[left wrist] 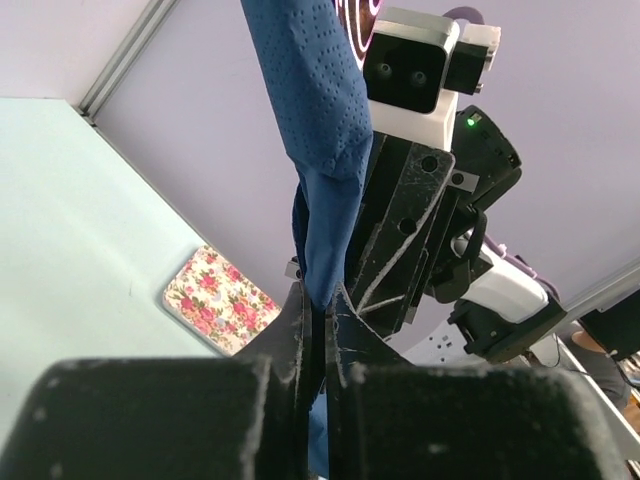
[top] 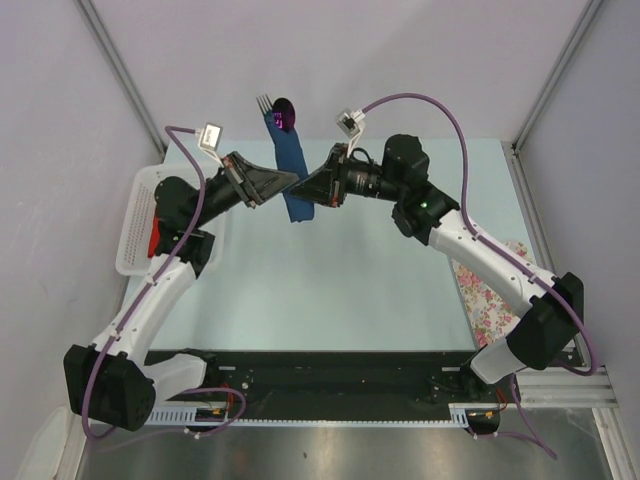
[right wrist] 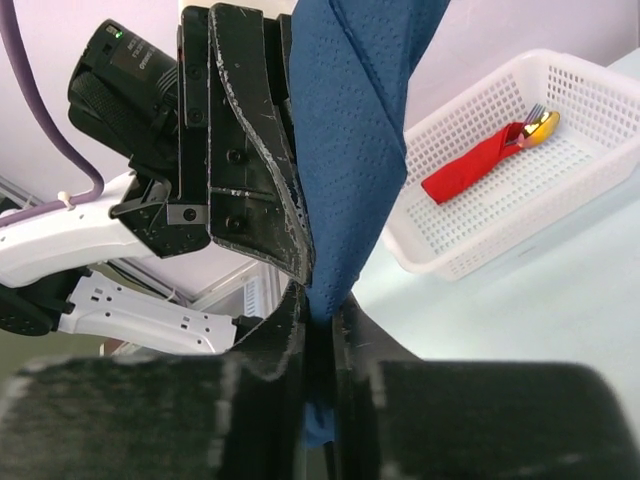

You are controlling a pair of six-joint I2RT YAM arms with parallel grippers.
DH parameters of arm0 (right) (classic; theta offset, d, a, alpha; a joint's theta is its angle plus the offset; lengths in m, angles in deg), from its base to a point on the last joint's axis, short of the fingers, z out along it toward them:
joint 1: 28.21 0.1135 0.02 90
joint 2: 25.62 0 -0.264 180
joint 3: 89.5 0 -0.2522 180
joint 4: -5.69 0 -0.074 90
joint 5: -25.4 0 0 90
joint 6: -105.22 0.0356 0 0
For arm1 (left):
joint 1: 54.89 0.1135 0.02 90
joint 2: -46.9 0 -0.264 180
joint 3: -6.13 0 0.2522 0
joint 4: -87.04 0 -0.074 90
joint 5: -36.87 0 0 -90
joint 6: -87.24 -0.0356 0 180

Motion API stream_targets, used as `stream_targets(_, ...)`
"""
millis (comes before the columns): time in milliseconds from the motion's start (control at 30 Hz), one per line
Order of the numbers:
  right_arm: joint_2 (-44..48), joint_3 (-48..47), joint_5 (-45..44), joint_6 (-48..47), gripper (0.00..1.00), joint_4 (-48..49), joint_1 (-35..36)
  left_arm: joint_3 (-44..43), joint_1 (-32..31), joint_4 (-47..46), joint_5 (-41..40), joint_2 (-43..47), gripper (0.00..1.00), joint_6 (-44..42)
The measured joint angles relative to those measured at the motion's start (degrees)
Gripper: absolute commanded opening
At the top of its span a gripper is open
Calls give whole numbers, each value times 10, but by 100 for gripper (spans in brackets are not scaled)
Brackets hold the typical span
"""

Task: Place the utensils on the paper napkin and roll it up

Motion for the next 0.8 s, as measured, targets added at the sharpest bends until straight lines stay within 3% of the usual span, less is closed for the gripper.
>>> stream_targets(67, 0, 0, 1, -5, 38, -6, 0, 0, 3, 8, 4, 0, 0, -13)
stream_targets(267, -3, 0, 9, -40, 75, -20, 3, 0, 31, 59, 20, 1, 0, -70)
stream_targets(300, -3, 0, 10, -44, 89, -24, 3, 0, 39, 71, 24, 1, 0, -85)
stream_targets(367, -3, -1, 14, -51, 98, -32, 2, 0, 51, 92, 30, 2, 0, -107)
stream_targets(533, -6, -10, 19, -68, 100, -55, -16, -6, 98, 190, 63, 9, 0, -214)
stream_targets(800, -20, -28, 22, -95, 100, -105, -69, -118, 248, 473, 108, -63, 0, -466)
